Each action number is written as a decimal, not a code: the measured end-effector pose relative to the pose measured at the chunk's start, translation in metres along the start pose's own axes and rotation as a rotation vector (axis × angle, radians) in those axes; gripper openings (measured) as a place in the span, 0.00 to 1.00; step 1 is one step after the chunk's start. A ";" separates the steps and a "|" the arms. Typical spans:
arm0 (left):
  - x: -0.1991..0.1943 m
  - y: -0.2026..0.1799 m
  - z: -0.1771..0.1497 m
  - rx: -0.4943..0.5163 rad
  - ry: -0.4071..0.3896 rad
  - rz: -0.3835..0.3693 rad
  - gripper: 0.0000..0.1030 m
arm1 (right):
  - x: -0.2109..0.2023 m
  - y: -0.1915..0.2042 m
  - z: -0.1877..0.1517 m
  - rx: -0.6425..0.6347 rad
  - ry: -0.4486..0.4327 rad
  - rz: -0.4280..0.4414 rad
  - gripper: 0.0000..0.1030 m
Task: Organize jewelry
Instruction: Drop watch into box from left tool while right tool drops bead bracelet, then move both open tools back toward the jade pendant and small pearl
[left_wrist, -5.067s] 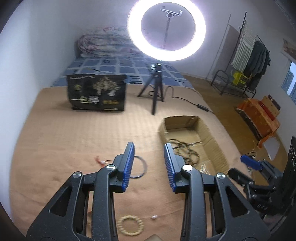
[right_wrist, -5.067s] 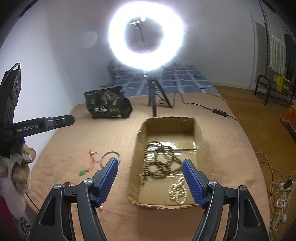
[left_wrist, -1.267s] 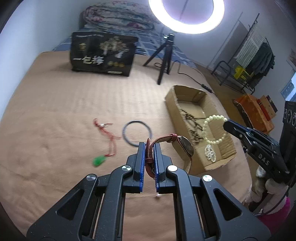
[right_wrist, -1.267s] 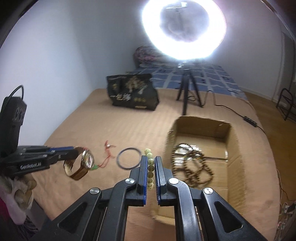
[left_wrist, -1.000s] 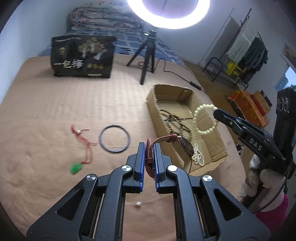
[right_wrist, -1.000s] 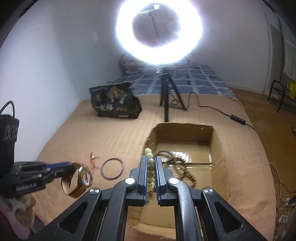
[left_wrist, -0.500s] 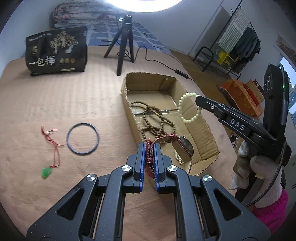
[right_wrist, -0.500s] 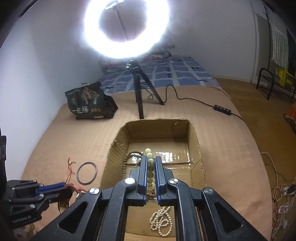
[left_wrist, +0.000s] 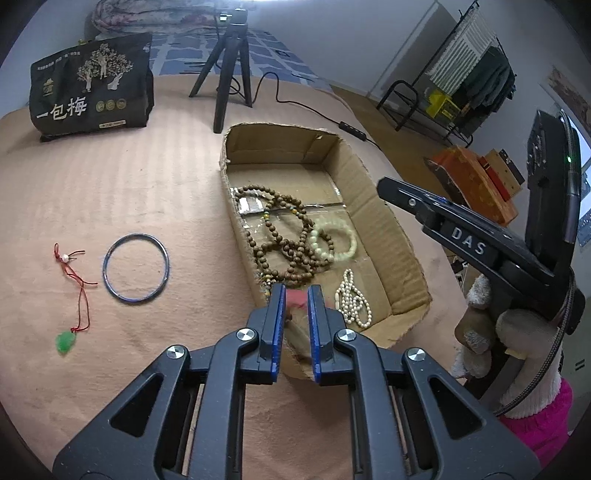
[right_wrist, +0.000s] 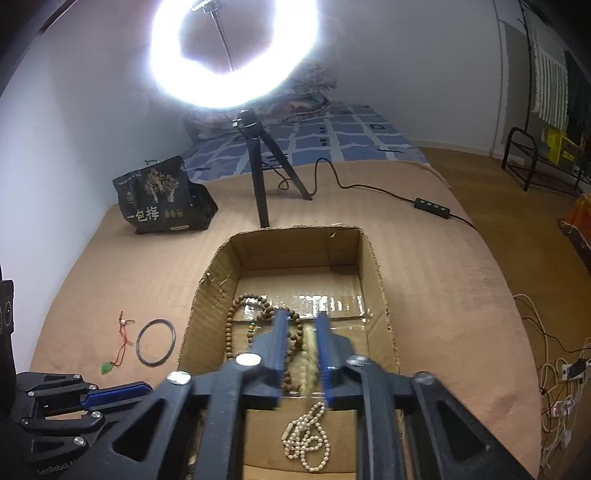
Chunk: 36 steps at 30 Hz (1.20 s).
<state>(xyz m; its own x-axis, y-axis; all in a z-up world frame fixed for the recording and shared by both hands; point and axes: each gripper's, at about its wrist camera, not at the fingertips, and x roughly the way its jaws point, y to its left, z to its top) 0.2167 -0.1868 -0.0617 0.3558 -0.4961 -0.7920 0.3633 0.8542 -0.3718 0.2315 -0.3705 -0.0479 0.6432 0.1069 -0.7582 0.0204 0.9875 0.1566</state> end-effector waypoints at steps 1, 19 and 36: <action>-0.001 0.001 0.000 -0.004 -0.002 0.001 0.09 | 0.000 -0.001 0.000 0.003 0.001 0.000 0.22; -0.015 0.012 -0.003 0.001 -0.022 0.048 0.09 | -0.017 0.000 0.002 0.011 -0.023 -0.015 0.28; -0.064 0.075 -0.013 -0.009 -0.101 0.163 0.21 | -0.055 0.032 -0.007 -0.032 -0.084 0.059 0.53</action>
<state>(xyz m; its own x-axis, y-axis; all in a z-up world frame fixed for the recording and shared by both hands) 0.2097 -0.0895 -0.0453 0.4938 -0.3639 -0.7898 0.2860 0.9257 -0.2477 0.1913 -0.3443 -0.0057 0.7044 0.1558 -0.6925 -0.0429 0.9832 0.1776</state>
